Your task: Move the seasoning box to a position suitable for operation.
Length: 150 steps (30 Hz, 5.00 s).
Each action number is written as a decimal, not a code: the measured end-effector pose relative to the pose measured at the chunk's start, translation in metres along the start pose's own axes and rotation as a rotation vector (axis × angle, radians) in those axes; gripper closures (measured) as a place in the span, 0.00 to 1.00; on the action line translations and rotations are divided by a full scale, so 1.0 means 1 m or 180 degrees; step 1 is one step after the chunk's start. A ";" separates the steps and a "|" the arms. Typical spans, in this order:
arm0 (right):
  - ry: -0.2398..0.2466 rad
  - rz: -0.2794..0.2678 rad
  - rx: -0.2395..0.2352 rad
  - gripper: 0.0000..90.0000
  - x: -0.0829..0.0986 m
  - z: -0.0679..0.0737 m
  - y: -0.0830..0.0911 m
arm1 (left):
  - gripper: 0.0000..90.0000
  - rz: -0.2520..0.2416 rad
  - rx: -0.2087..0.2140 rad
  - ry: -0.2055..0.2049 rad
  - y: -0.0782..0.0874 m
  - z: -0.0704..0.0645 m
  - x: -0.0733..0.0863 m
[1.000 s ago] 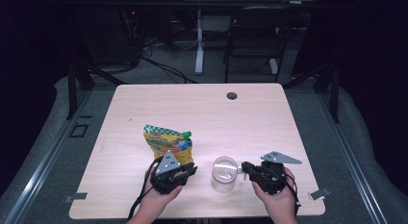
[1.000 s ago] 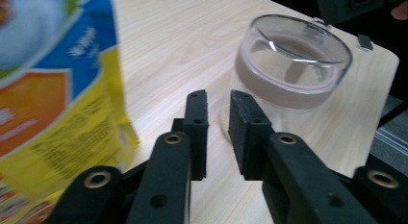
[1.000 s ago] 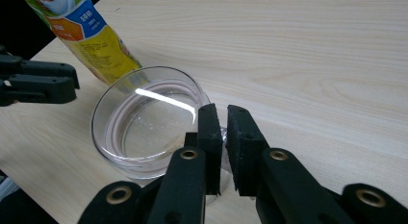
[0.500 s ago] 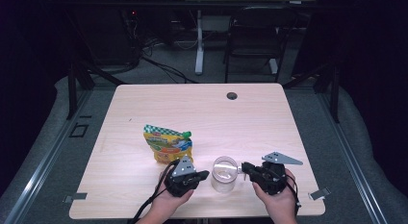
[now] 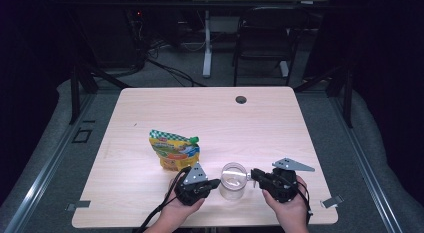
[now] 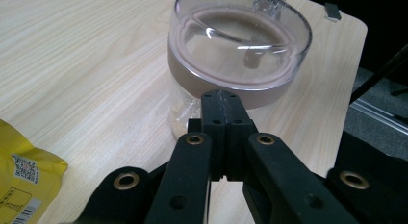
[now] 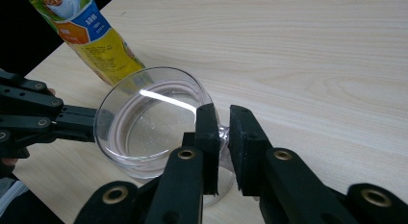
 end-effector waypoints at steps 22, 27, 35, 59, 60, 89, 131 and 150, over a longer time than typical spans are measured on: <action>0.0057 -0.0029 0.0056 0.79 0.003 0.002 0.010 | 1.00 -0.0092 0.0071 -0.0019 0.006 -0.002 -0.017; 0.0232 0.0005 0.0007 0.65 0.007 0.010 0.017 | 1.00 -0.0120 0.0089 -0.0035 0.007 -0.003 -0.023; 0.0627 -0.0040 0.0040 0.49 0.013 0.027 0.017 | 1.00 -0.0133 0.0110 -0.0015 0.007 -0.004 -0.028; 0.0933 -0.0029 0.0328 0.42 0.021 0.042 -0.003 | 1.00 -0.0115 0.0117 -0.0065 0.004 -0.007 -0.030; 0.0944 -0.0040 0.0337 0.42 0.021 0.043 -0.003 | 1.00 -0.0097 0.0107 -0.0069 0.003 -0.006 -0.029; 0.0746 -0.0248 0.0354 0.53 0.019 0.035 0.008 | 1.00 -0.0033 0.0100 -0.0069 -0.002 -0.005 -0.023; 0.0286 -0.0280 0.0316 0.71 0.017 0.013 0.010 | 0.97 -0.0107 -0.0037 0.0033 0.014 0.006 -0.021; 0.0060 -0.0260 0.0116 0.75 0.002 -0.017 -0.011 | 0.93 -0.0115 -0.0317 0.0194 0.038 0.023 0.000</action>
Point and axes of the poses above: each handheld gripper's, and its own axes: y roughly backward along the jaws, x roughly out of its underside, z roughly to its left, the point moved 4 cm from there along -y, roughly forward along the jaws, and after that the axes turned 6 degrees about y, right-handed, at the moved point
